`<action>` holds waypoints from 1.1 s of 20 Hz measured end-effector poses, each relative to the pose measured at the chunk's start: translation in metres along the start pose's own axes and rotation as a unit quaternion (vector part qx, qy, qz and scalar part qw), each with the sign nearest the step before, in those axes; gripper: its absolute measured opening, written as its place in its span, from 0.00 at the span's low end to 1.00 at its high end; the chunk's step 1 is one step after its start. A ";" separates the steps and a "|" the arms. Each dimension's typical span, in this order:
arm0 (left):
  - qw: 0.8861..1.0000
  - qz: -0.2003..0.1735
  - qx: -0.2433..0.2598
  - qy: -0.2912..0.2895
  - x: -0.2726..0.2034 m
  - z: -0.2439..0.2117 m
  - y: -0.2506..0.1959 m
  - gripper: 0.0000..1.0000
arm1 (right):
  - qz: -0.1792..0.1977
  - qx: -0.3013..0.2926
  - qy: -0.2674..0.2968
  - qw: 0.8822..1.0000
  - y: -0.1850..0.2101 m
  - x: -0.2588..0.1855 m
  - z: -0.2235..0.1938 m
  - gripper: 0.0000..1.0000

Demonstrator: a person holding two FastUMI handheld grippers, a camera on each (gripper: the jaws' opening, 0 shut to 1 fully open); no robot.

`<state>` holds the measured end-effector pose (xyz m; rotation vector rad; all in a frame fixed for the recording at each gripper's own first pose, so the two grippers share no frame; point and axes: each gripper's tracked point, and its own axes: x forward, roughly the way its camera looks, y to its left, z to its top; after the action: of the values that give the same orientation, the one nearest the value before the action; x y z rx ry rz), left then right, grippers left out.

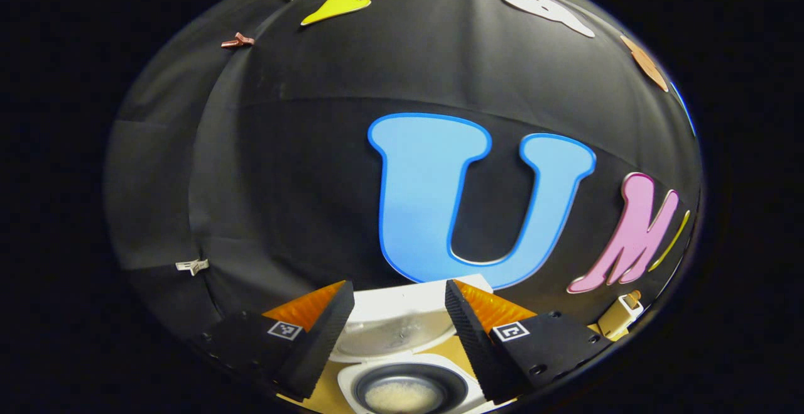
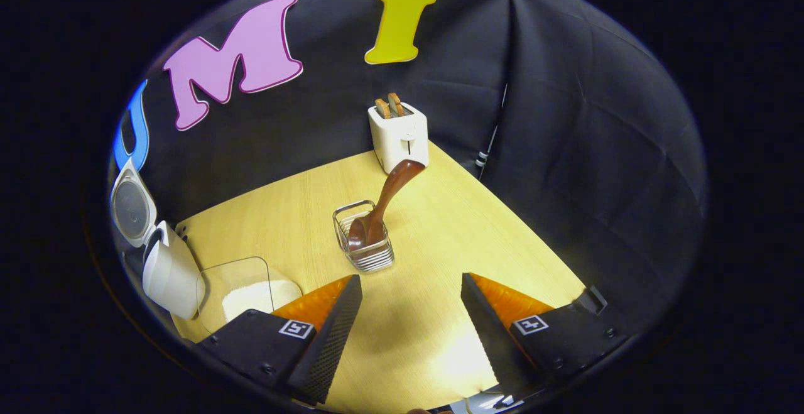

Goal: Close the left gripper, press the button to open the rice cooker; take a wooden spoon from the chopstick holder with the right hand, scoop a spoonful of rice and pour it into the rice cooker, then put the wooden spoon back into the chopstick holder.

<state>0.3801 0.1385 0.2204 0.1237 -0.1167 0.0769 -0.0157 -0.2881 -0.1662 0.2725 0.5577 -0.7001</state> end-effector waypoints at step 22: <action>0.987 -0.037 0.012 0.157 0.023 -0.064 -0.016 0.94 | 0.044 -0.021 0.005 0.999 0.072 -0.014 -0.016 0.99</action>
<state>0.4110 0.1320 0.1582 0.1384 0.2027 0.0221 0.0179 -0.2213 -0.1676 0.2592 0.5664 -0.6009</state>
